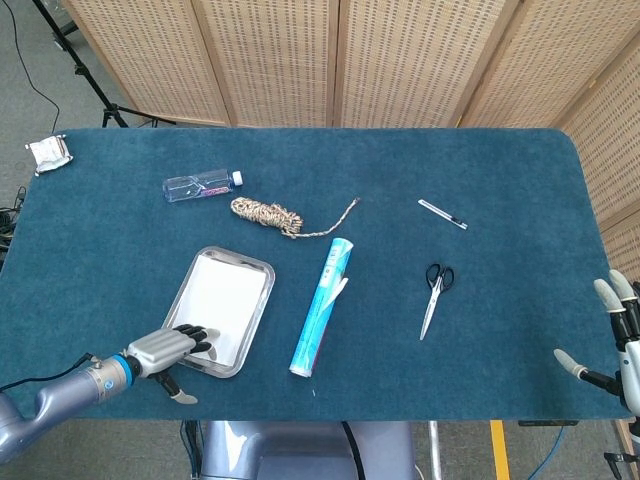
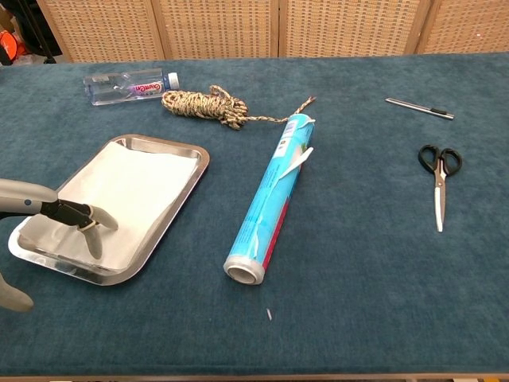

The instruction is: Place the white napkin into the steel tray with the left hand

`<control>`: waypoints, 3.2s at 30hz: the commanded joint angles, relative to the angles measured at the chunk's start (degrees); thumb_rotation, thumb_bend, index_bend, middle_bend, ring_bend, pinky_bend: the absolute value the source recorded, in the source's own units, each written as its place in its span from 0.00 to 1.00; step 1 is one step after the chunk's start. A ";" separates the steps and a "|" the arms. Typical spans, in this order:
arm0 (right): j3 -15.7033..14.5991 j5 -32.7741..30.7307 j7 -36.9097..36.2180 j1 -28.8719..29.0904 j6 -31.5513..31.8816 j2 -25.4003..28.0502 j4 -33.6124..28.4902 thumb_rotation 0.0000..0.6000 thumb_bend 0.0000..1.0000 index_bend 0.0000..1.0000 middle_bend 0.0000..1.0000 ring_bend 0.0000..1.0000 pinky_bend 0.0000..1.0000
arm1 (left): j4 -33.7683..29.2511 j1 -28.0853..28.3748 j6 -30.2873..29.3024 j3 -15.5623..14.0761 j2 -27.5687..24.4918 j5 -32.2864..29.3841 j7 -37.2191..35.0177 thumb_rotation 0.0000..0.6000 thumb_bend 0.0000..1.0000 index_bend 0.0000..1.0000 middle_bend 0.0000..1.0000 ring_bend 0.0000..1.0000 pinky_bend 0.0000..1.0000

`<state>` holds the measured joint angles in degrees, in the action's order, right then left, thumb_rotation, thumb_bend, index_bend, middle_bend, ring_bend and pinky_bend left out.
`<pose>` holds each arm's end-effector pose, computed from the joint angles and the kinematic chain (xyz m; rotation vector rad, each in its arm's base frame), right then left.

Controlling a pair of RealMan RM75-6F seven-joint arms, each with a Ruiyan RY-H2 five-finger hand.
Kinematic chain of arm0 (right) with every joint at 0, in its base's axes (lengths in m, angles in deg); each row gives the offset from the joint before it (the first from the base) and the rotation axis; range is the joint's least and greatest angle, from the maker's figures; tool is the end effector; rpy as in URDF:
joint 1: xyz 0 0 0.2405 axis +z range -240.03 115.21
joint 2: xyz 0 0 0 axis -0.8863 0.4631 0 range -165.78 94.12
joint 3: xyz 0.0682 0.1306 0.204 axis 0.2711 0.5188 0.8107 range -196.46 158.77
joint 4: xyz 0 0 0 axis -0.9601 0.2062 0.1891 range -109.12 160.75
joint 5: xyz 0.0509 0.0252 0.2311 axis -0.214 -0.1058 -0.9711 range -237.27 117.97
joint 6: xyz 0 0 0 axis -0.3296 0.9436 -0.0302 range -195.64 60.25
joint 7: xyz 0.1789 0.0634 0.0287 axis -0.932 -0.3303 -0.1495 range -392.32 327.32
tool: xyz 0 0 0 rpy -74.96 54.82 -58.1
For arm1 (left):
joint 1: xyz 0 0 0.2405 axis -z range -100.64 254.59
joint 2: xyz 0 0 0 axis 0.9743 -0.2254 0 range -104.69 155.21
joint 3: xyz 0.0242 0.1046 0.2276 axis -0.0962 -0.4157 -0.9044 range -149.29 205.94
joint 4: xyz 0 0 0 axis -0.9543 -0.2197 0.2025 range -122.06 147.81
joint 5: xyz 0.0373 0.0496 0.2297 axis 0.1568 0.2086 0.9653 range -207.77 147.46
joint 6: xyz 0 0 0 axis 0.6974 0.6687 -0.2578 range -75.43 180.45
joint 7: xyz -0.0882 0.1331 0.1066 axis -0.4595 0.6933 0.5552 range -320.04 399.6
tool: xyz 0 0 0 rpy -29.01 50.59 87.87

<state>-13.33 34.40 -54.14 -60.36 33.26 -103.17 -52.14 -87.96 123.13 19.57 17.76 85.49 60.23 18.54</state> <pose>-0.3211 -0.2179 0.1818 1.2818 -0.7686 1.2949 -0.2226 0.2763 -0.0231 -2.3062 -1.4091 -0.4447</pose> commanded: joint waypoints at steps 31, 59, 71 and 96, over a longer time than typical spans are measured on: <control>0.10 0.15 0.00 0.02 0.29 -0.23 0.23 1.00 0.00 0.00 0.00 0.00 0.00 | 1.08 -6.55 -26.50 3.83 -3.66 8.95 -14.83 0.63 0.10 0.27 0.07 0.02 0.08; -0.96 1.91 1.13 0.30 0.20 -0.24 -0.21 1.00 0.00 0.00 0.00 0.00 0.00 | 15.26 -28.73 -51.31 2.55 7.24 5.83 -11.89 0.64 0.07 0.24 0.03 0.02 0.08; -1.44 3.57 1.38 0.39 1.35 -0.75 0.01 1.00 0.00 0.00 0.00 0.00 0.00 | 23.42 -34.82 -62.88 5.94 14.22 5.99 -14.26 0.63 0.06 0.22 0.03 0.02 0.08; -2.27 5.68 0.43 0.36 3.47 -1.09 0.81 1.00 0.00 0.00 0.00 0.00 0.00 | 29.43 -38.35 -69.59 10.42 19.72 5.85 -12.16 0.63 0.05 0.22 0.03 0.02 0.08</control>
<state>-15.61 40.09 -53.72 -60.01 36.75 -104.26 -51.32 -58.51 84.78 -50.05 28.17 105.22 66.07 6.41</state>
